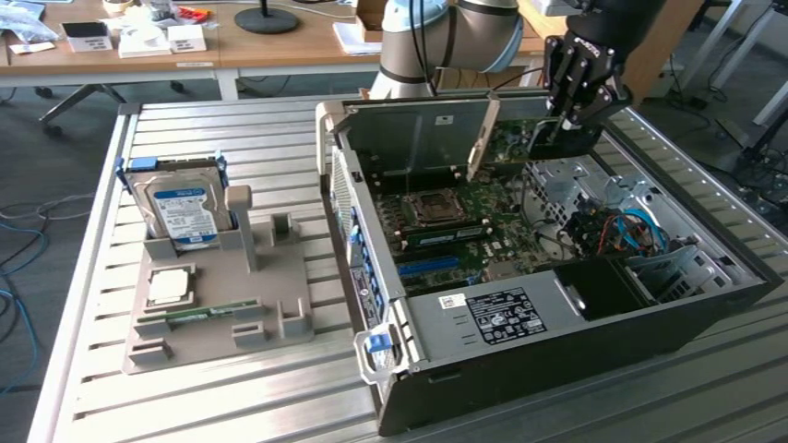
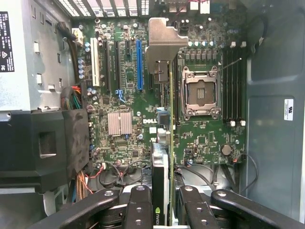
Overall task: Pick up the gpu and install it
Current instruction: 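Insert the gpu into the slot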
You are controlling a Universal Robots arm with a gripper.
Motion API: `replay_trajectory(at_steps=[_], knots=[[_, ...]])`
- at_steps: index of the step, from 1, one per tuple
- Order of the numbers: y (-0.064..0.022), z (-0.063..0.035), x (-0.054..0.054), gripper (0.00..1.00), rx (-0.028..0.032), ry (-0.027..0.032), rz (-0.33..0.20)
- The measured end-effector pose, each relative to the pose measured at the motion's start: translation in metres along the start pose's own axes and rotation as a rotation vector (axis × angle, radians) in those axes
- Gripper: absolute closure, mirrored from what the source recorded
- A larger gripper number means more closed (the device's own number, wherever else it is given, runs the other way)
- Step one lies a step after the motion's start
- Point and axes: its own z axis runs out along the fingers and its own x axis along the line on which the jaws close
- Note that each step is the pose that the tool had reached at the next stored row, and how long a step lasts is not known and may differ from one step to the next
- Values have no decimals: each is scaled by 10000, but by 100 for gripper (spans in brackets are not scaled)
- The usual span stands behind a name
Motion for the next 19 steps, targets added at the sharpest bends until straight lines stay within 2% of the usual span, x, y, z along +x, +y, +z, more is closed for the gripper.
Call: replay_trajectory(at_steps=[4, 14, 19], knots=[[39, 0, 3, 73, 0, -1, -1], [46, 0, 3, 73, 0, 0, 1], [106, -2, 7, 73, 0, 0, 0]])
